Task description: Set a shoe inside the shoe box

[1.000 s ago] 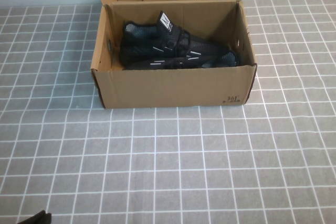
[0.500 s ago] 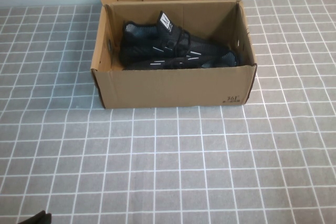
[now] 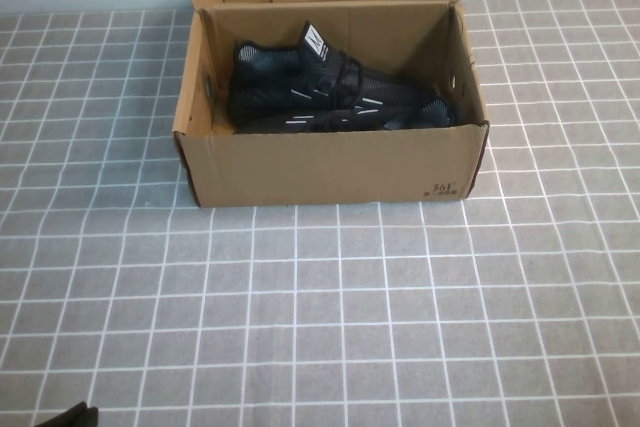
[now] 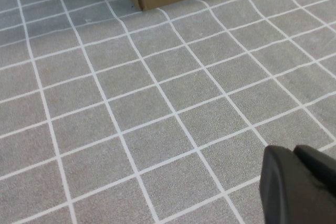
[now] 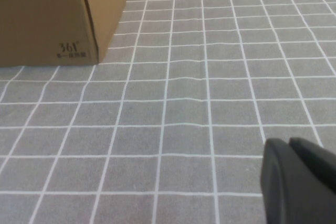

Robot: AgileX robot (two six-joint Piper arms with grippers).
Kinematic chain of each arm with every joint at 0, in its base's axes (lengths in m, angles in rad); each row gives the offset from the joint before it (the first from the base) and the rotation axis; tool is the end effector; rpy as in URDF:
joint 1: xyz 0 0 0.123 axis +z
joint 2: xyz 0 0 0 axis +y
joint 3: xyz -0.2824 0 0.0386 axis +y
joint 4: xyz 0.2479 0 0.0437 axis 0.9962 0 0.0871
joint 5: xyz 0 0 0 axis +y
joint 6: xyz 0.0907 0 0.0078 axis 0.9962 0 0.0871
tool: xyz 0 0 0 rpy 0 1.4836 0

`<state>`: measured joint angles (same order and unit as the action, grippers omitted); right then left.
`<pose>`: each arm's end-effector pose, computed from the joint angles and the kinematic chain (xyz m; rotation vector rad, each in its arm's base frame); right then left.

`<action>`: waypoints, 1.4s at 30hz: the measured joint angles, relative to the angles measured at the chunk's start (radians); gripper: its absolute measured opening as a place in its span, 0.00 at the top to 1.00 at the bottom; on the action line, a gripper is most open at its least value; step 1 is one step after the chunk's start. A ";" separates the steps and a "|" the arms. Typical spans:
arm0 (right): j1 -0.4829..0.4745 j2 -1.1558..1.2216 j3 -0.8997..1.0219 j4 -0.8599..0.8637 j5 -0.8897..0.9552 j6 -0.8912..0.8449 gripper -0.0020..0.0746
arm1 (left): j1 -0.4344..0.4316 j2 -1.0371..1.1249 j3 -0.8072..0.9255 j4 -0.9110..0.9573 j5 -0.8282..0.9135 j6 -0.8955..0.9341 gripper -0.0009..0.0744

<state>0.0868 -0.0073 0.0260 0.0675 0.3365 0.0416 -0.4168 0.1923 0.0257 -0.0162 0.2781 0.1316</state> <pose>0.0534 0.0067 0.1744 0.0014 1.8408 0.1551 0.0594 -0.0267 0.1676 0.5254 1.9143 -0.1996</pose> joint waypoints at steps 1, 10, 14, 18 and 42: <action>0.000 0.000 0.000 0.000 0.000 0.000 1.00 | 0.000 0.000 0.000 0.000 0.000 0.000 0.99; 0.000 0.000 0.000 0.000 0.000 0.000 0.99 | 0.000 0.000 0.000 0.000 0.000 0.000 0.99; 0.000 0.000 0.000 0.000 0.000 0.000 0.99 | 0.000 0.000 0.000 0.000 0.000 0.000 0.99; 0.000 0.000 0.000 0.000 0.000 0.000 0.99 | 0.000 0.000 0.000 0.000 0.000 0.000 0.99; 0.000 -0.002 0.000 0.000 0.005 0.000 0.99 | 0.337 -0.201 0.000 -0.007 -0.084 -0.118 0.99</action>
<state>0.0868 -0.0090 0.0260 0.0675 0.3415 0.0416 -0.0796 -0.0084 0.0257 -0.0231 0.1944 0.0134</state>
